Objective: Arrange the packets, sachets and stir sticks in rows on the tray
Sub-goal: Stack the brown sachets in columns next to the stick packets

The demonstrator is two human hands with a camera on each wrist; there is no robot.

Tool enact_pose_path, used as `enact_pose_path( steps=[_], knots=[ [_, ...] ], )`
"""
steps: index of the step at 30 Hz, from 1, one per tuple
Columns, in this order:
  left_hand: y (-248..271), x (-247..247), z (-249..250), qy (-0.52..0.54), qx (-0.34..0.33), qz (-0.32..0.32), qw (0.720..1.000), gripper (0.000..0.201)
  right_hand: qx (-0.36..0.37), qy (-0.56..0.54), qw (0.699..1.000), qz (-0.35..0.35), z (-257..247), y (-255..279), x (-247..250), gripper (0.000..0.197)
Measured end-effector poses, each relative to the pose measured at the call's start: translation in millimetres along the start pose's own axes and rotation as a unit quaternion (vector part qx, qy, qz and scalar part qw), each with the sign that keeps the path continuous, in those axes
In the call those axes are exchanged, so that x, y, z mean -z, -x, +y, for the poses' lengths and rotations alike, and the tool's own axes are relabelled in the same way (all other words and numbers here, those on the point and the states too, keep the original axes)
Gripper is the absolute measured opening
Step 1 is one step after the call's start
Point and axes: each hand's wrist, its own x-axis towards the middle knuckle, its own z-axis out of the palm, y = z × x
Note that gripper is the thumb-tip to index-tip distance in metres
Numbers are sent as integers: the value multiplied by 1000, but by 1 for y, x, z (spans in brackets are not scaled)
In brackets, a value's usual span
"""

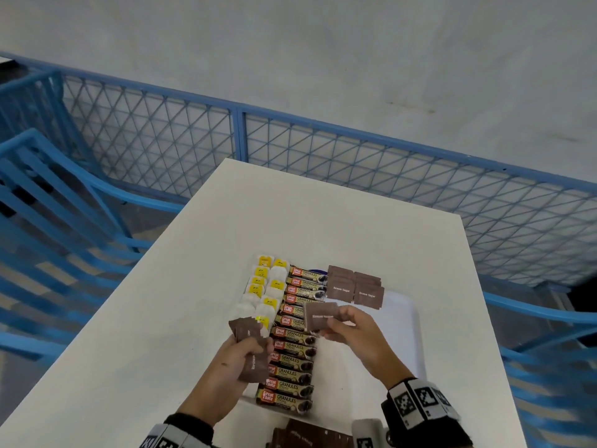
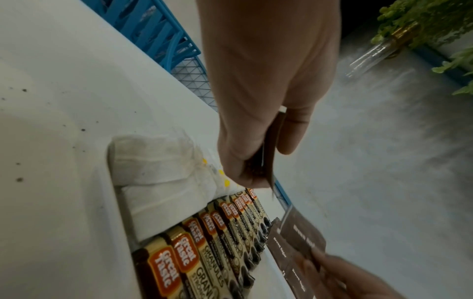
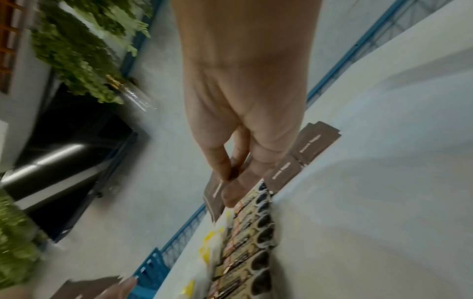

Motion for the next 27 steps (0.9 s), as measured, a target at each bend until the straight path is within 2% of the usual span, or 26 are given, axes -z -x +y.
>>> enact_pose_path(
  steps=[4,8,15,27],
  knots=[
    [-4,9,-6,-20,4,6,1000,41,-33,-57,991,119,11,-16,16,7],
    [-7,11,-10,-51,-18,29,998,38,-57,1,977,205,19,-33,26,10],
    [-4,10,-4,-45,-40,11,998,37,-55,17,968,244,19,-62,21,14],
    [-7,12,-5,-70,-68,8,995,38,-61,126,950,280,27,-79,17,24]
  ],
)
